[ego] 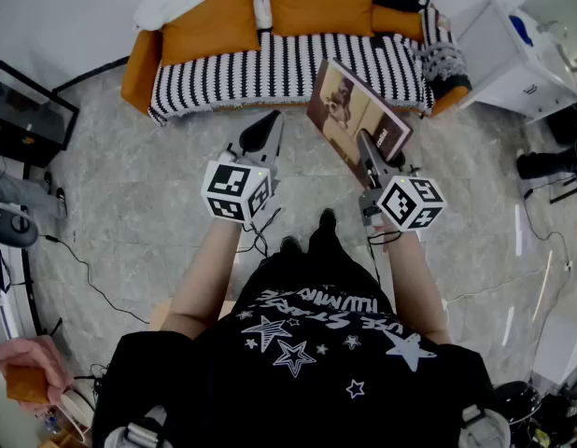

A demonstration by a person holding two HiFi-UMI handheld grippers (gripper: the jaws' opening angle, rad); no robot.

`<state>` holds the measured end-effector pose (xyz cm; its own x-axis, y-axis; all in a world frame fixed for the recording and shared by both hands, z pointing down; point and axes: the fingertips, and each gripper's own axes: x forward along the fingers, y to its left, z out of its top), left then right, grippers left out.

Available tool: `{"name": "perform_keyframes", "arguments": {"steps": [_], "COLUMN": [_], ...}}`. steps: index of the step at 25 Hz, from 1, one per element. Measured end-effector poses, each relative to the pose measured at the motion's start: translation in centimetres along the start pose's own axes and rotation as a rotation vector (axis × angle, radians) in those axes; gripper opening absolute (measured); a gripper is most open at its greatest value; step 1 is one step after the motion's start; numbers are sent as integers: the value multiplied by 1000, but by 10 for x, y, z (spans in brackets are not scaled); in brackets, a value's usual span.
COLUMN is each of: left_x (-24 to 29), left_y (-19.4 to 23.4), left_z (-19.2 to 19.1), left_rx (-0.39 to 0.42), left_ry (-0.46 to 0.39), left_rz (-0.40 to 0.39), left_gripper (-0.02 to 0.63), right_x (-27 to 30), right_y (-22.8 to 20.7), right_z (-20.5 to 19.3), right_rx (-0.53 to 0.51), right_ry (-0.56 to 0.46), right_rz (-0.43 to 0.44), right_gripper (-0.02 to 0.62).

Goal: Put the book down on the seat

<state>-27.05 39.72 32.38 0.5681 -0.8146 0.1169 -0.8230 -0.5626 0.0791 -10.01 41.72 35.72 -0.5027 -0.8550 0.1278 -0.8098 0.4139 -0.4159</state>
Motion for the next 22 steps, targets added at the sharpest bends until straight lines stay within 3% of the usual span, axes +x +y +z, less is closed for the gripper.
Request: {"name": "perform_keyframes", "arguments": {"steps": [22], "left_x": [-28], "left_y": [17], "left_z": [-12], "left_rx": [-29], "left_ry": [31], "left_rz": [19], "left_gripper": [9], "right_x": [5], "right_y": [30], "right_z": [-19], "right_rx": [-15], "right_ry": [31], "right_rz": [-1], "right_gripper": [150]}}
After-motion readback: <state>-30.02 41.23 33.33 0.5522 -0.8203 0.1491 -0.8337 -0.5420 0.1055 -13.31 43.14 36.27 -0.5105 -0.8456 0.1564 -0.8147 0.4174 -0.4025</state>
